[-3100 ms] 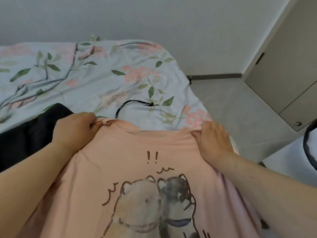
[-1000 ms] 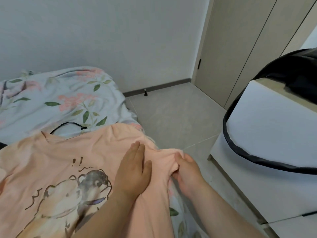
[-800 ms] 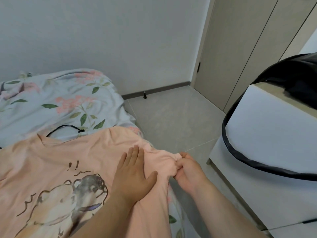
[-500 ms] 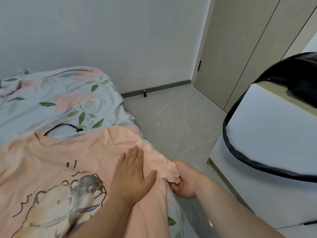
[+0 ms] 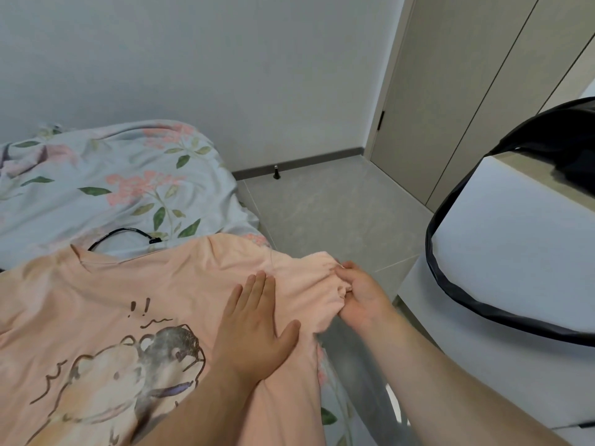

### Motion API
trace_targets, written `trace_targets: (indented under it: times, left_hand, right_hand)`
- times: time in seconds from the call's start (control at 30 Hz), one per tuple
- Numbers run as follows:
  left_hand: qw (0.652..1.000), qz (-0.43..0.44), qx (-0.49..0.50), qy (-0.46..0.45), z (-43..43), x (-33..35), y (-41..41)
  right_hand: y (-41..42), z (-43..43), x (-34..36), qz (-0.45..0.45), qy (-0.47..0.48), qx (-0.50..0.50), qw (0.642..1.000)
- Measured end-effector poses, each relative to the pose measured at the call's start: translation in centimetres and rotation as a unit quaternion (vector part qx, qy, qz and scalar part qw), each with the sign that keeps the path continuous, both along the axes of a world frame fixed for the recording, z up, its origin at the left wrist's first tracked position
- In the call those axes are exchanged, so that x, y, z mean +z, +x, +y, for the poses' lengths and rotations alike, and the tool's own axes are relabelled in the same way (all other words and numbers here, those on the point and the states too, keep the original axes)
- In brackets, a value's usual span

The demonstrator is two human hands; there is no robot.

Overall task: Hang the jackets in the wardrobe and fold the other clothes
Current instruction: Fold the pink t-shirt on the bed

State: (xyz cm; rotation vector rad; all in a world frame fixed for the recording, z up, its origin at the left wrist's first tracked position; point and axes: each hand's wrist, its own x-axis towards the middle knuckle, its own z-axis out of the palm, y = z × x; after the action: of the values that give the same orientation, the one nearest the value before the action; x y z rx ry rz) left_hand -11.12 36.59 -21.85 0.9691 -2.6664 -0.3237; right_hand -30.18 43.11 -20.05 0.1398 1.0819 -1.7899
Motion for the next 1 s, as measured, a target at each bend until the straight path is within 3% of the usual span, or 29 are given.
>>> trace_targets:
  times: [0.17, 0.27, 0.4, 0.53, 0.67, 0.77, 0.8, 0.83, 0.93, 1.0]
  left_hand:
    - [1.000, -0.012, 0.007, -0.005, 0.1, 0.0, -0.2]
    - [1.000, -0.028, 0.012, -0.007, -0.1, -0.2, -0.3]
    - [0.999, -0.034, 0.016, -0.009, -0.2, -0.6, -0.4]
    - [0.999, -0.022, 0.023, -0.008, -0.3, -0.9, -0.3]
    - [1.000, 0.013, 0.019, 0.009, -0.4, -0.7, -0.1]
    - [0.990, 0.093, -0.004, 0.108, -0.7, -0.1, 0.5]
    - [0.970, 0.150, 0.017, 0.193, -0.6, 0.6, 0.6]
    - [0.921, 0.234, 0.065, 0.306, -0.5, 1.6, 0.6]
    - [0.665, 0.451, 0.181, 0.566, -2.3, 4.9, 0.7]
    - [0.537, 0.503, 0.228, 0.637, -4.5, 6.0, 2.6]
  right_hand:
    - [1.8, 1.3, -1.6, -0.112, 0.106, 0.139, 0.978]
    - [2.5, 1.3, -1.9, -0.069, 0.114, 0.142, 0.981]
    - [2.1, 0.7, -1.2, -0.039, 0.005, 0.032, 0.999]
    - [2.2, 0.8, -0.7, -0.069, -0.140, -0.030, 0.987]
    - [2.9, 1.2, -0.5, -0.085, -0.154, -0.016, 0.984]
    - [3.5, 0.5, 1.3, -0.044, -0.149, -0.016, 0.988]
    - [4.0, 0.2, 2.3, -0.007, -0.149, 0.004, 0.989]
    - [4.6, -0.2, 3.4, 0.046, -0.144, 0.038, 0.988]
    - [7.9, -1.7, 6.5, 0.289, -0.048, 0.162, 0.942]
    - [10.6, -2.2, 7.0, 0.388, -0.012, 0.262, 0.884]
